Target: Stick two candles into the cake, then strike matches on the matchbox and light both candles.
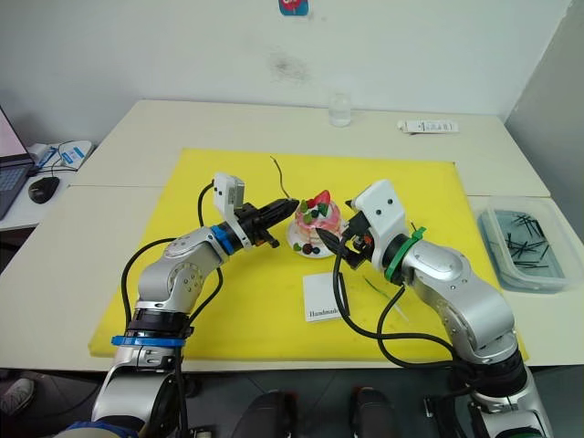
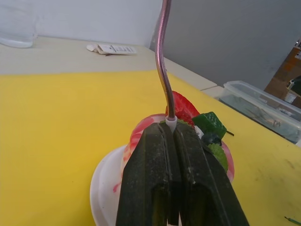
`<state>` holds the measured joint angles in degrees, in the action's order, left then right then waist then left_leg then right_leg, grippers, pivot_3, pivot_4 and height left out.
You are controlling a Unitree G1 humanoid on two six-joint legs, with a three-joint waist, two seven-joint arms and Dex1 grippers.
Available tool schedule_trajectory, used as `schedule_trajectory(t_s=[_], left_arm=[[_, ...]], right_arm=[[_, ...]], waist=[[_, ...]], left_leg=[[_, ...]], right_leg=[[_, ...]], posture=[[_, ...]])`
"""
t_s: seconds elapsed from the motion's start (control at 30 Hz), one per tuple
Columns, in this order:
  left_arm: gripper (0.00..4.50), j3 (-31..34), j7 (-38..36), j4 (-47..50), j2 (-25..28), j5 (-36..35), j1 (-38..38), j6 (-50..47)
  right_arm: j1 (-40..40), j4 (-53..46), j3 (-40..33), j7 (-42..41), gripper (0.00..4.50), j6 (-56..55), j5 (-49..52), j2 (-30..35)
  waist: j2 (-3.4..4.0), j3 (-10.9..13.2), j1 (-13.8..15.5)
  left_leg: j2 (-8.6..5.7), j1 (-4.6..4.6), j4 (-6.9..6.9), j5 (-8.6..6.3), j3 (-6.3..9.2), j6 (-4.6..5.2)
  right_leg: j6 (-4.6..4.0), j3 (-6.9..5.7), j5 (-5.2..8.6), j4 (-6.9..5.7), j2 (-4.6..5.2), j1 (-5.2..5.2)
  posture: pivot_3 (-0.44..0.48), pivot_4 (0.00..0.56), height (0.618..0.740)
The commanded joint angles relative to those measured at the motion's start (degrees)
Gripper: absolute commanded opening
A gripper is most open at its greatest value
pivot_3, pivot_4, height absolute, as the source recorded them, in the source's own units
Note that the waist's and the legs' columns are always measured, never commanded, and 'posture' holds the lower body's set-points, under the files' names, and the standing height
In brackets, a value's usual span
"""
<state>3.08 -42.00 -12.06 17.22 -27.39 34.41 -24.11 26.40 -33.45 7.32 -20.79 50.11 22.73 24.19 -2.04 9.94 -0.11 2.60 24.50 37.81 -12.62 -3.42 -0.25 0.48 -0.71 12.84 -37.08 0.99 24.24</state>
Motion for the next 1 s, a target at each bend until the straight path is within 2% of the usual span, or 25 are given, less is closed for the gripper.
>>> schedule_trajectory(t_s=[0.03,0.23,0.77,0.97,1.0], left_arm=[[0.0,-0.48,0.14,0.48,-0.97,1.68,0.45,3.25],[0.0,-2.77,-1.12,-0.03,-0.76,5.81,-1.17,7.89],[0.0,-3.42,-1.66,-3.13,-1.51,9.27,-1.29,12.83],[1.74,-2.54,-1.22,-3.09,-0.64,9.2,-0.86,12.55],[1.74,-2.5,-1.24,-2.72,-0.46,9.16,-1.04,12.4]], right_arm=[[1.05,-1.61,-1.91,0.57,3.86,-0.1,0.09,-0.29],[1.14,-1.07,-2.17,0.48,3.86,-0.26,-0.11,-0.4],[1.05,-0.37,-3.03,1.32,3.86,-0.55,-0.58,-0.89],[1.13,0.24,-3.07,0.77,3.91,-1.24,-0.72,-0.84],[1.07,0.37,-3.08,0.65,3.91,-1.4,-0.85,-0.79]], waist=[[0.0,0.0,0.0],[0.0,0.0,0.01],[0.0,0.0,0.0],[0.0,0.0,0.01],[0.0,0.0,0.01]], left_leg=[[0.0,0.0,0.0,0.0,0.0,0.0],[0.0,0.0,0.0,0.0,0.0,0.0],[0.0,0.0,0.0,0.0,0.0,0.0],[0.0,0.0,0.0,0.0,0.0,0.0],[0.0,0.0,0.0,0.0,0.0,0.0]], right_leg=[[0.0,0.0,0.0,0.0,0.0,0.0],[0.0,0.0,0.0,0.0,0.0,0.0],[0.0,0.0,-0.01,-0.01,0.01,0.0],[0.02,-0.01,-0.01,-0.01,0.0,-0.01],[0.02,-0.01,-0.01,0.0,0.0,-0.01]], posture=[[0.0,0.15,0.74],[0.0,0.15,0.74],[0.0,0.15,0.74],[0.0,0.15,0.74],[0.0,0.15,0.74]])
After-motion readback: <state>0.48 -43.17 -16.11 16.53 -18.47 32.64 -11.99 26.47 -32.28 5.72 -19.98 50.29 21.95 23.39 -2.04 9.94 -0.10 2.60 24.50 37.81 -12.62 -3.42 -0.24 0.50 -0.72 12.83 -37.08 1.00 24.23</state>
